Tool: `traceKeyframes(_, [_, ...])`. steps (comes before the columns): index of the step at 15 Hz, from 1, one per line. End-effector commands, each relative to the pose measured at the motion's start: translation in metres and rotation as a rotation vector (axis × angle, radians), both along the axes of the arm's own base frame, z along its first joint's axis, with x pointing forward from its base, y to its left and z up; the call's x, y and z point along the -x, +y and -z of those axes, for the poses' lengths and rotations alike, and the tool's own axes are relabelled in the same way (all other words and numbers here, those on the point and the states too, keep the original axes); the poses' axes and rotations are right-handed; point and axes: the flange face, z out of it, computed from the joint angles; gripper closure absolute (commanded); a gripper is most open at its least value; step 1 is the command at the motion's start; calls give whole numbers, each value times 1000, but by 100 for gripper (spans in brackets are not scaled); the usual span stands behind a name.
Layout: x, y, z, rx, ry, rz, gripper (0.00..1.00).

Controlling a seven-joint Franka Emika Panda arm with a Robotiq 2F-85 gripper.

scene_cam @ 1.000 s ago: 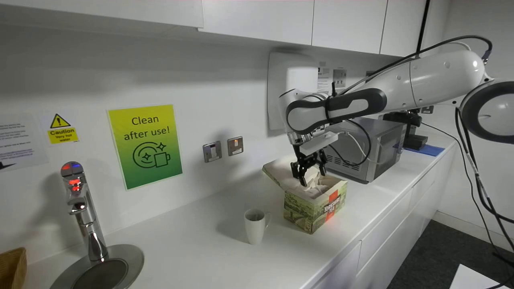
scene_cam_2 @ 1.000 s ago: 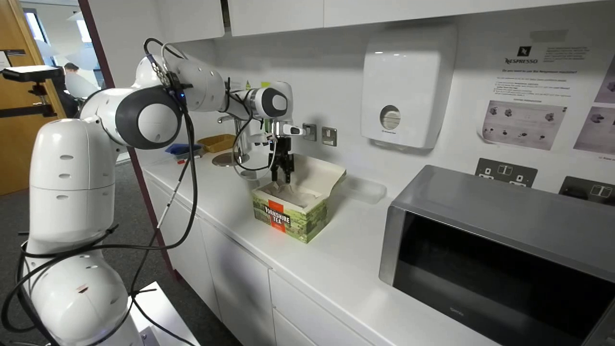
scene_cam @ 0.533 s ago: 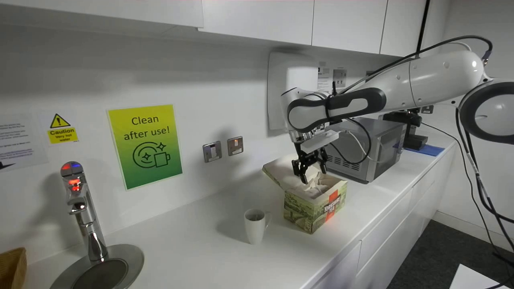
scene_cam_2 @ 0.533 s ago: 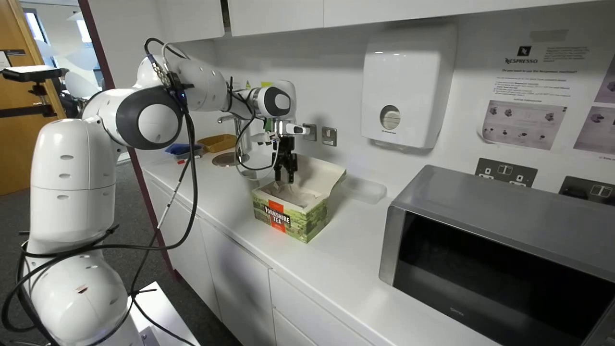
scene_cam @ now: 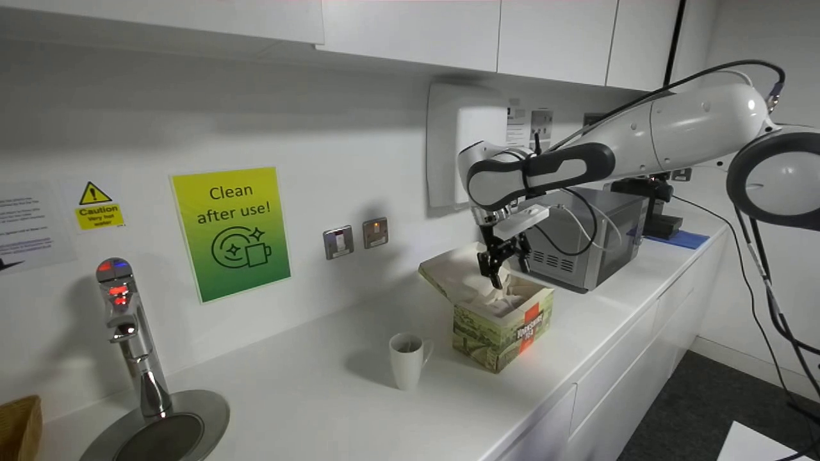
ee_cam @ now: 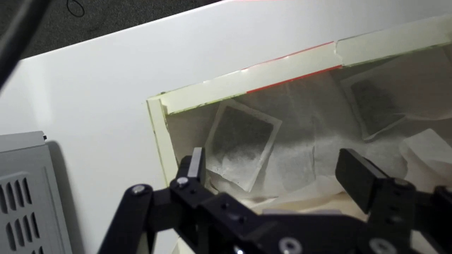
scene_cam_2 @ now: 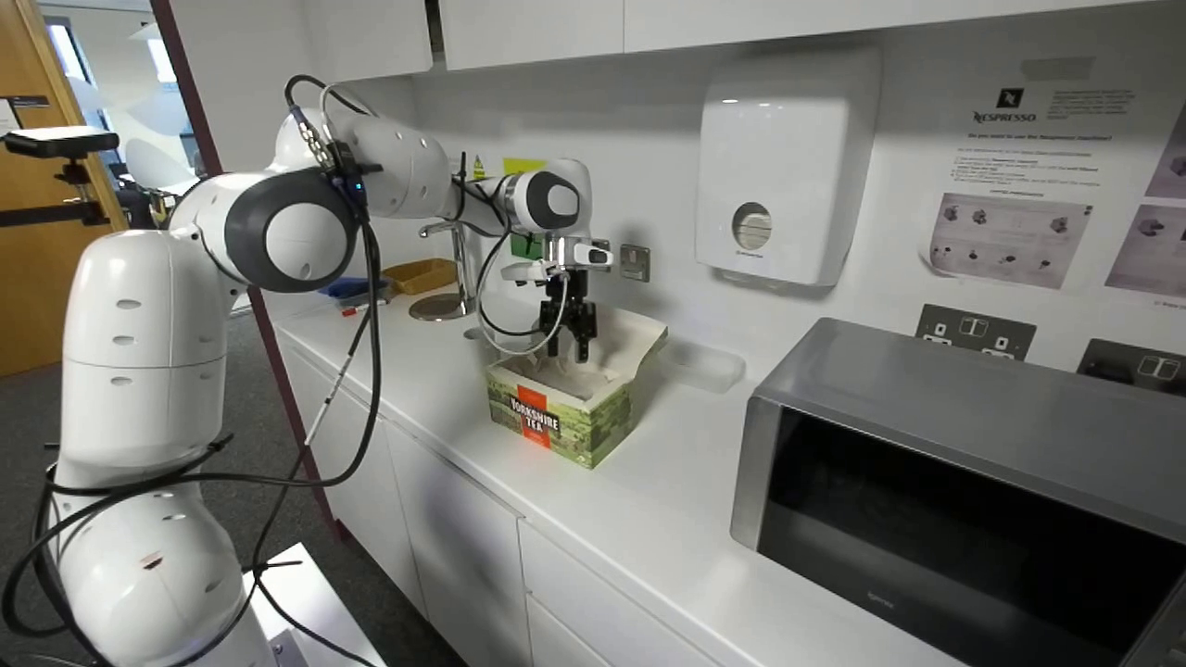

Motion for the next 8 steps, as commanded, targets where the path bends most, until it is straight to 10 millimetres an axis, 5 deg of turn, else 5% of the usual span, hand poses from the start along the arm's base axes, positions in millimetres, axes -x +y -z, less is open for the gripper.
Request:
traceKeyframes(1, [-7,-11,-1,5,-2,-101,0])
traceKeyframes(8, [-14,-9,18,9,-20,-134,0])
